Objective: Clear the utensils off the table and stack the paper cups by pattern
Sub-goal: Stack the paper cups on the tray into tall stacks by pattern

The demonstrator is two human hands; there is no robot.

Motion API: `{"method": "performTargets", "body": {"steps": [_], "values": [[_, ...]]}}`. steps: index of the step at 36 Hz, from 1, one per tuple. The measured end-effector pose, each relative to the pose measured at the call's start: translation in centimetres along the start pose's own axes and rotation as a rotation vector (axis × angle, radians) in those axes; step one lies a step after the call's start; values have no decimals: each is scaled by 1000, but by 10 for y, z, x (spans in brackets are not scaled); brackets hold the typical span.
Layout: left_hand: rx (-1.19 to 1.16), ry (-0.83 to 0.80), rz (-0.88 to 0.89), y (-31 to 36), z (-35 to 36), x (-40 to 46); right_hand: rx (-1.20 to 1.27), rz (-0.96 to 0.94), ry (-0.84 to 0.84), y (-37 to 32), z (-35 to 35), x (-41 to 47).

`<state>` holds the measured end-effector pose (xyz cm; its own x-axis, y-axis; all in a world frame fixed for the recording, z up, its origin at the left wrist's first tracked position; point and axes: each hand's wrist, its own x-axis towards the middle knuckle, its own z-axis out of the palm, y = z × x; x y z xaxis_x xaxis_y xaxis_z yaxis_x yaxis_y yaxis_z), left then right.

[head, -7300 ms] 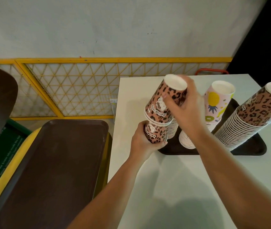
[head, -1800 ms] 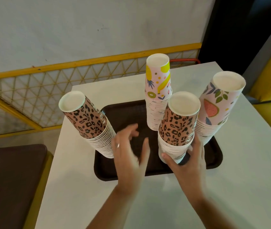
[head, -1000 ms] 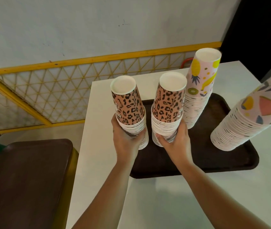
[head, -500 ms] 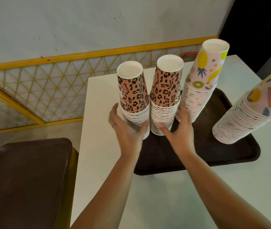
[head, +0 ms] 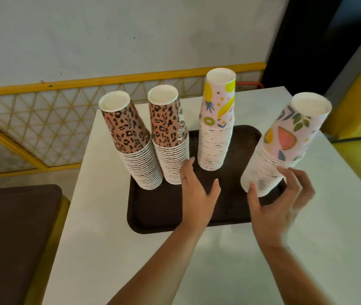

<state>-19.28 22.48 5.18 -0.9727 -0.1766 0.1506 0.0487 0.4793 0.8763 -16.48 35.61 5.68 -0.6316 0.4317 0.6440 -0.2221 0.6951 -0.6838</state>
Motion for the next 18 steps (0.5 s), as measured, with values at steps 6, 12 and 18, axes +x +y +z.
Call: {"method": "performTargets", "body": {"steps": [6,12,18], "values": [[-28,-70,-239,8,36,17,12,180,-134,39,-4,13],[-46,-46,-307,9,54,40,4,335,-349,66,7,17],[-51,66,-251,4,66,54,45,413,-422,78,20,30]]}}
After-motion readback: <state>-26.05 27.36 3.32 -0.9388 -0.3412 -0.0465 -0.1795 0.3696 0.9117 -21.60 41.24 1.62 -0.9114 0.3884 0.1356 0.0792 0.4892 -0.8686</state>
